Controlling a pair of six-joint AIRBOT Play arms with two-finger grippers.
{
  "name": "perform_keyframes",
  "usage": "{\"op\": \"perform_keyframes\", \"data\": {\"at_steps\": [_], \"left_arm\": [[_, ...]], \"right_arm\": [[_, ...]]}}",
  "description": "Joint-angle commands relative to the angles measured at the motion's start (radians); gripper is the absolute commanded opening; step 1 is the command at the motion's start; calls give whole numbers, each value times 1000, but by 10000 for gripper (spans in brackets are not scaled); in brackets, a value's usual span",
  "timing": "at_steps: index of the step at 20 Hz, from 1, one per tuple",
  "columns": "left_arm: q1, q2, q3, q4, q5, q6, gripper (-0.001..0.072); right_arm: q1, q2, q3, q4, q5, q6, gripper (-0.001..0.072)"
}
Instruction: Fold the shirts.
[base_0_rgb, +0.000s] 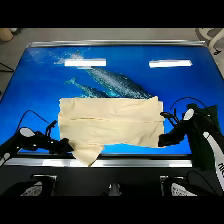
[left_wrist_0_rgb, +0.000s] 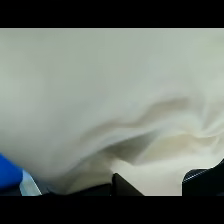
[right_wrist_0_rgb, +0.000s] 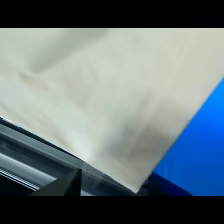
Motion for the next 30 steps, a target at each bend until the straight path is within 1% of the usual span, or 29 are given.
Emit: {"op": "perform_keyframes", "data": {"at_steps": [1, 2, 3, 4, 6, 8, 11, 13, 15, 17, 20, 22, 26, 27, 28, 29, 30], "left_arm": [[0, 2, 11, 0, 2, 0, 28], [0, 3, 18, 0, 4, 0, 28], [0, 3, 29, 1, 8, 0, 27], [0, 3, 45, 1, 9, 0, 27], [0, 9, 104, 0, -2, 9, 27], [0, 23, 196, 1, -32, 7, 26], [-1, 31, 359, 1, -31, -54, 23], [-1, 4, 458, 1, 20, -81, 23], [-1, -76, 559, 0, 60, -88, 23], [-4, -209, 678, -20, 56, -88, 23], [-5, -409, 876, -97, 49, -89, 24], [-5, -509, 994, -100, 30, -123, 24], [-14, -647, 1037, -97, -20, -147, 28], [-13, -668, 1037, -97, -37, -172, 65], [-11, -678, 1038, -98, -47, -186, 211], [-8, -676, 1039, -99, -55, -185, 356], [-1, -669, 1048, -108, -68, -184, 398]], "right_arm": [[1, -3, -22, 30, -59, 20, 337], [1, -3, -22, 42, -54, 19, 242], [1, -3, -22, 48, -43, 19, 67], [1, -3, -20, 47, -39, 13, 18], [1, 8, 5, 47, -34, -40, 19], [1, 32, 74, 47, -22, -57, 16], [2, 42, 257, 47, -22, -61, 14], [2, 23, 371, 43, -77, -60, 13], [2, -38, 474, 39, -137, -60, 14], [3, -130, 561, 39, -180, -58, 14], [3, -266, 657, 34, -205, -44, 14], [3, -320, 678, 48, -208, -44, 15], [3, -389, 678, 57, -207, -29, 17], [3, -400, 678, 74, -199, -30, 19], [3, -404, 678, 91, -196, -30, 70], [3, -403, 679, 108, -198, -31, 243], [1, -397, 684, 124, -197, -45, 556]]}}
